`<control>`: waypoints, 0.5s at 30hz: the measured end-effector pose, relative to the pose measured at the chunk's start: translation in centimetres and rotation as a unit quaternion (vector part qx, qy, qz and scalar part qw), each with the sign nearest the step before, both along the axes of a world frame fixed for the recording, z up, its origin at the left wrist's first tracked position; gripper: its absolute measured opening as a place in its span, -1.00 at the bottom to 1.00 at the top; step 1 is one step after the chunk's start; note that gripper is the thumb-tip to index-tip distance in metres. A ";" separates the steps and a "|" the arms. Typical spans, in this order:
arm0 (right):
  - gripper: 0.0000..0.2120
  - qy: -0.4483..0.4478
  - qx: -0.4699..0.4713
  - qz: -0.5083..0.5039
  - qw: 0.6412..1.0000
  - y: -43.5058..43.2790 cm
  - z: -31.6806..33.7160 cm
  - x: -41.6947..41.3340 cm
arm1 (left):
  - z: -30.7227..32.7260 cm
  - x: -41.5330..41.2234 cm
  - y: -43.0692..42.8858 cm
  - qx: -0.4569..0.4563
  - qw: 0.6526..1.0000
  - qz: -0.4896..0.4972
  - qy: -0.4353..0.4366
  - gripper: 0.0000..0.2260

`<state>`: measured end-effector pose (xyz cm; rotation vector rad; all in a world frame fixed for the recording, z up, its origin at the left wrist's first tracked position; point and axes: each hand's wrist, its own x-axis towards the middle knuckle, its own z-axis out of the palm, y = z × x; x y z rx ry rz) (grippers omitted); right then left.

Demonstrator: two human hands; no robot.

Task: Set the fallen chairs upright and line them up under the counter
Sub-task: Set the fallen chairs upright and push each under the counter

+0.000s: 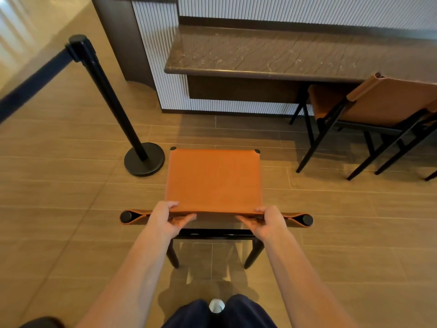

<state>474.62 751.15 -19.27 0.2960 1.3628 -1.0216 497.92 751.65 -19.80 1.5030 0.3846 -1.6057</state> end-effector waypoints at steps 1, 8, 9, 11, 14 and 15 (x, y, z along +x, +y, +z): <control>-0.59 -0.002 -0.004 -0.006 1.000 -0.7 0.4 0.0 | 0.1 0.2 -0.7 -0.009 1.000 -0.006 0.004 -0.58; -0.60 0.014 -0.048 0.009 0.999 -6.7 3.0 0.2 | 2.5 1.1 -6.6 -0.065 0.997 -0.051 0.003 -0.58; -0.61 0.014 -0.055 0.012 0.998 -7.7 3.4 0.3 | 2.9 1.1 -7.6 -0.074 0.996 -0.053 0.001 -0.59; -0.61 0.023 -0.064 0.016 0.998 -9.1 4.0 0.5 | 3.6 1.1 -8.9 -0.090 0.995 -0.051 -0.003 -0.60; -0.55 0.030 -0.078 0.019 0.996 -11.3 4.8 0.8 | 4.5 1.1 -11.0 -0.115 0.992 -0.051 -0.007 -0.60; -0.54 0.035 -0.081 0.024 0.996 -11.8 5.0 0.8 | 4.7 1.0 -11.6 -0.119 0.991 -0.053 -0.009 -0.61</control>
